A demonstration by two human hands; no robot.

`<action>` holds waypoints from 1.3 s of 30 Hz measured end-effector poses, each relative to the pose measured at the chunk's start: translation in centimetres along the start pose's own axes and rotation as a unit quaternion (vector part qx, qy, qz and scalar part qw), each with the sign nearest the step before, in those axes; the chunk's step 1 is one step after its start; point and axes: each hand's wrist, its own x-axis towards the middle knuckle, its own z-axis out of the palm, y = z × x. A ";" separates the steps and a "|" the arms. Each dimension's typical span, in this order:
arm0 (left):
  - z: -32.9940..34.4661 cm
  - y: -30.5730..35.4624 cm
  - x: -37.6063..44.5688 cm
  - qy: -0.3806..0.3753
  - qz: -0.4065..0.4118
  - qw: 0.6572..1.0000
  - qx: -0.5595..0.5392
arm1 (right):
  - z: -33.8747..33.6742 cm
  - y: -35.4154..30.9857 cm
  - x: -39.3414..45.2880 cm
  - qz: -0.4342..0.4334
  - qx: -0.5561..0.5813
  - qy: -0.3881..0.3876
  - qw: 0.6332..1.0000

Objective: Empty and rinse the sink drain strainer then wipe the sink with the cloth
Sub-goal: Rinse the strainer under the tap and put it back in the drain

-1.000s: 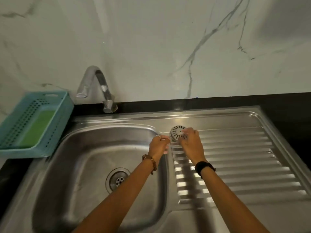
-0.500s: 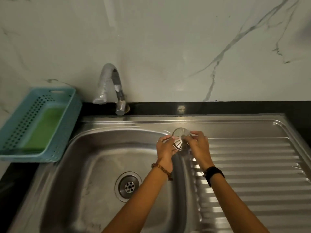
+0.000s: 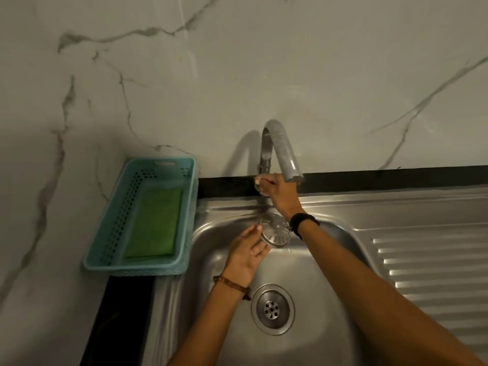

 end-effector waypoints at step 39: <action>-3.1 -5.1 -1.4 0.079 0.007 0.982 0.173 | -3.5 8.9 -12.1 -0.006 -0.243 0.026 0.970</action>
